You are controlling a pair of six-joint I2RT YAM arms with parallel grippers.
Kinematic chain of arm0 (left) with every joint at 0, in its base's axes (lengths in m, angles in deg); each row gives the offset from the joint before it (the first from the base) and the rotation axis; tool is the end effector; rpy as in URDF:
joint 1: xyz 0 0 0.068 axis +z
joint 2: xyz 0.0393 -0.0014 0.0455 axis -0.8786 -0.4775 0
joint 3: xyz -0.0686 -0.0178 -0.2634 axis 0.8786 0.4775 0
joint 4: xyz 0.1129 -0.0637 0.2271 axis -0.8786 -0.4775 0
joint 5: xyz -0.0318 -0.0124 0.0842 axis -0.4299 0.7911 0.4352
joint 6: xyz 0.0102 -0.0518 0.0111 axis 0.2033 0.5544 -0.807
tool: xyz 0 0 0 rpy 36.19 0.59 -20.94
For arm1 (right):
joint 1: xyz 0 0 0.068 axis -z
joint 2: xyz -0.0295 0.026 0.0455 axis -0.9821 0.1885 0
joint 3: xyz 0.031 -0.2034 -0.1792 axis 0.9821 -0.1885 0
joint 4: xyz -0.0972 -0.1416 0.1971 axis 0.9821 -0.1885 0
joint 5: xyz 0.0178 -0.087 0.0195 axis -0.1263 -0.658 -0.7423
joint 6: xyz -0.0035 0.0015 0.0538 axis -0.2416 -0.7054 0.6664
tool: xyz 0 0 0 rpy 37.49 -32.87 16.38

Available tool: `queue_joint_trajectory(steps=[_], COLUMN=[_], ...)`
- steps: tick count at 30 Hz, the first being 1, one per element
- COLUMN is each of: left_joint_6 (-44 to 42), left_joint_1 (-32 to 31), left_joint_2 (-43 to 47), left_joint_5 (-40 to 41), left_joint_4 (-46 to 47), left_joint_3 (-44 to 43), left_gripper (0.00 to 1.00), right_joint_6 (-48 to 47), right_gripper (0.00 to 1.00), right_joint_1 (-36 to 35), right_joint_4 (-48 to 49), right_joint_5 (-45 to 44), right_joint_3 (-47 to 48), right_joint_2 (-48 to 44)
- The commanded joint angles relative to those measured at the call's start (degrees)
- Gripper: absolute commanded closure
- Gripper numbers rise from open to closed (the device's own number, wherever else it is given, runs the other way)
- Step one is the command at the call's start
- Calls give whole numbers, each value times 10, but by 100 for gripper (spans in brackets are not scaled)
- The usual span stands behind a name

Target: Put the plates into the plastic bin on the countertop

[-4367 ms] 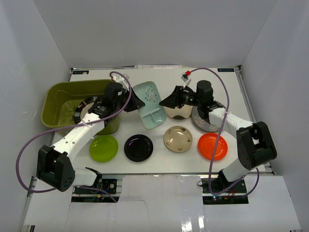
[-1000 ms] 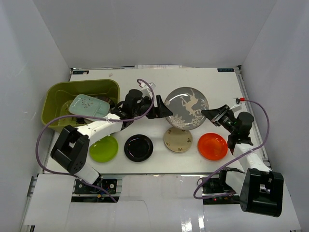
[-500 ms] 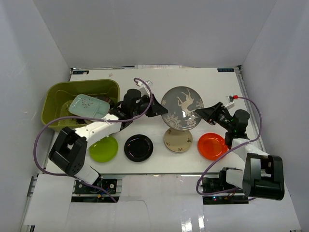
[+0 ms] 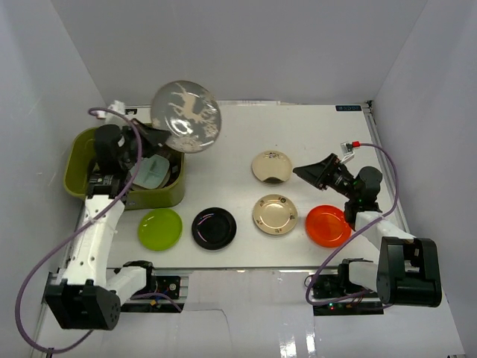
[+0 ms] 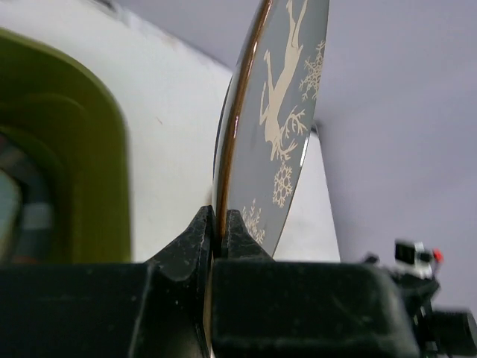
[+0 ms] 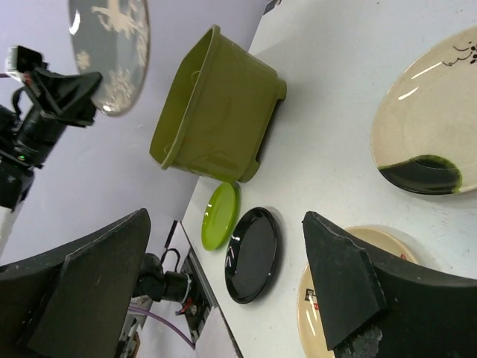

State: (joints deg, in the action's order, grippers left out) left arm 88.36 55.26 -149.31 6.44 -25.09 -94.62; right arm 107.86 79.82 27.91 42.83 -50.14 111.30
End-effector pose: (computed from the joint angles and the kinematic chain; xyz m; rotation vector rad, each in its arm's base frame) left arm 0.2498 -0.0394 0.3615 -0.3425 1.8933 -0.8955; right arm 0.2329 0.0240 0.2300 0.1141 1.7032 1.4158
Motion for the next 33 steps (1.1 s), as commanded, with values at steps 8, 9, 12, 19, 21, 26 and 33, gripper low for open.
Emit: queue_joint_trajectory(steps=[8, 9, 12, 19, 21, 26, 33], left_joint_6=[-38, -44, -48, -31, -34, -28, -24], left_joint_1=[115, 117, 123, 149, 148, 150, 150], left_joint_2=[113, 108, 97, 0, -12, -49, -53], left_joint_5=[268, 284, 316, 288, 298, 324, 337], left_joint_4=[-114, -110, -85, -53, -50, -57, -69], left_joint_3=[10, 15, 31, 56, 59, 63, 57], left_gripper=[100, 100, 100, 100, 98, 77, 3], right_joint_6=[-117, -133, -162, -193, -203, -227, -247], right_gripper=[11, 11, 11, 11, 11, 11, 12], right_joint_1=[-38, -45, -65, -97, -112, -168, -250], right_joint_4=[-89, -122, -143, -178, -185, -203, -212], right_joint_5=[-30, -38, -44, -66, -79, -123, -178], right_joint_3=[28, 36, 40, 45, 45, 58, 80], right_joint_2=[-25, -28, -29, -28, -25, 1, 62])
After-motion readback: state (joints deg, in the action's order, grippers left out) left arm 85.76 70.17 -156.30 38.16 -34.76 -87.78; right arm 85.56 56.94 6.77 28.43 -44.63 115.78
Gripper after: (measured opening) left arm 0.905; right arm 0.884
